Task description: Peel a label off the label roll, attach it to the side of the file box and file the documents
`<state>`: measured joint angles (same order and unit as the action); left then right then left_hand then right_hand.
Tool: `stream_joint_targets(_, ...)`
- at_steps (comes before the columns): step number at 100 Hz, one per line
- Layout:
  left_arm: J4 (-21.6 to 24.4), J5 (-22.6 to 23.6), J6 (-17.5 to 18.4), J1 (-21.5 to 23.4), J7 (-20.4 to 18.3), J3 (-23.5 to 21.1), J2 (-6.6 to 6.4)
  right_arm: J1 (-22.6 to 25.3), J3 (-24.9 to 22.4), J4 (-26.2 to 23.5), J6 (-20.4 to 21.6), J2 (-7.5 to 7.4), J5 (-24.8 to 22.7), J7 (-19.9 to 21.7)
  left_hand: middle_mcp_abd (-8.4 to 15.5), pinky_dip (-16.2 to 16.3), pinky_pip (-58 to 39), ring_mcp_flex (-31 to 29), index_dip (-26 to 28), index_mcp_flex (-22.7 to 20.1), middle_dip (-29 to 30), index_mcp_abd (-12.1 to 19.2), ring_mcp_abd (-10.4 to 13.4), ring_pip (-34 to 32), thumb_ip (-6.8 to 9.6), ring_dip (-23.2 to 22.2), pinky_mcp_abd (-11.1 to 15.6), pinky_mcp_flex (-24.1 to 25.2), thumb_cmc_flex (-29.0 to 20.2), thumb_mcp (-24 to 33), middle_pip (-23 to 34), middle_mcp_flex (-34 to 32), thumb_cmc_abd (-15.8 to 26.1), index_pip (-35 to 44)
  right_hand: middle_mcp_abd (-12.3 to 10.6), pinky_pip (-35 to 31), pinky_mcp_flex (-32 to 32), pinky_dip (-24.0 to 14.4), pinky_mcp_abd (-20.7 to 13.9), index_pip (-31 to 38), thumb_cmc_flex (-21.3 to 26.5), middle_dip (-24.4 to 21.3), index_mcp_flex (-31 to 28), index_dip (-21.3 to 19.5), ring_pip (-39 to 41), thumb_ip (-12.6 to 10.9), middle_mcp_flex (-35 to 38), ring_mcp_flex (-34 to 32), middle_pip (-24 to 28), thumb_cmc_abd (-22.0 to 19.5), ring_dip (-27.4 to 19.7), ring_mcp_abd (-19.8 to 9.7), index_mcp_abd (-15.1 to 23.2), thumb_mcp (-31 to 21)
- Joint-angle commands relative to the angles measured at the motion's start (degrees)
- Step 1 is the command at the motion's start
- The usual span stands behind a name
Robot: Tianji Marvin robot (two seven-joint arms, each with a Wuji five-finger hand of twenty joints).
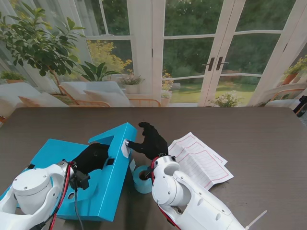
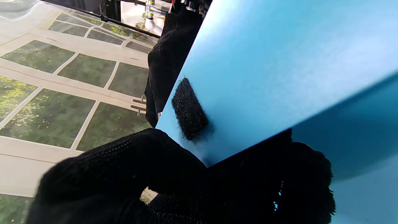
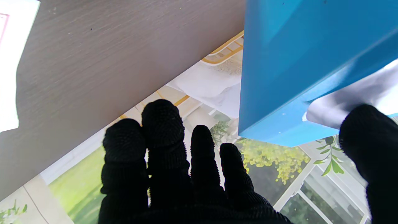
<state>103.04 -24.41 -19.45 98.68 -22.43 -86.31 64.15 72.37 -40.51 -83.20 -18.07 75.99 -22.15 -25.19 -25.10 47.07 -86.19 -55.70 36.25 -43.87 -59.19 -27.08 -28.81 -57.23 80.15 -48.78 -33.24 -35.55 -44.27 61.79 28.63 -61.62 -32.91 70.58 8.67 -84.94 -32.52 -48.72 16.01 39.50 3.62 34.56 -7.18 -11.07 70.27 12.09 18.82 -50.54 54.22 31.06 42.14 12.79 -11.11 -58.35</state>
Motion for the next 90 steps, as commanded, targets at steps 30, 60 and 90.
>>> stream_joint_targets(30, 1.6, 0.2, -0.3, 1.2, -1.1, -0.7, 0.03, -0.7, -0.1, 1.4, -0.6, 0.37, -0.4, 1.4, 4.1, 0.0, -1.8, -1.0, 0.6, -0.4, -1.0, -2.0, -0.3, -2.2, 2.23, -0.7, 0.5, 0.4, -0.7, 1.1, 0.8, -2.3, -3.5, 1.6, 0.6, -2.4, 10.1, -0.5, -1.5, 2.0, 2.2, -0.7, 2.3, 0.6, 0.7, -1.0, 1.5, -0.6, -0.4, -0.9, 0.0, 1.6, 1.2, 1.1)
stream_joint_targets(60, 2.4, 0.6, -0.5, 1.8, -1.1, -1.4, -0.05, -0.5, -0.1, 2.2, -0.2, -0.06, -0.7, 2.2, 4.1, 0.0, -1.8, -1.1, 0.7, -0.5, -1.0, -2.0, -0.3, -2.3, 2.23, -0.7, 0.3, 0.5, -0.7, 1.1, 0.7, -2.3, -3.5, 1.6, 0.8, -2.5, 10.1, -0.4, -1.7, 2.6, 2.5, -0.7, 2.3, 0.7, 0.7, -1.1, 1.4, -0.6, -0.4, -0.9, -0.1, 1.3, 1.2, 0.9)
stream_joint_targets(90, 3.1, 1.2, -1.2, 2.2, -1.5, -2.6, -0.22, -0.4, -0.4, 2.1, -0.1, -0.29, -0.9, 2.5, 4.1, 0.3, -1.8, -1.2, 0.8, -0.4, -1.2, -2.0, -0.2, -2.3, 2.17, -0.6, 0.2, 0.5, -0.6, 1.1, 0.8, -2.4, -3.3, 1.6, 0.7, -2.6, 10.3, -0.3, -1.8, 2.8, 2.7, -0.8, 2.4, 0.9, 0.7, -1.2, 1.3, -0.5, -0.4, -0.8, -0.2, 1.3, 1.4, 0.8)
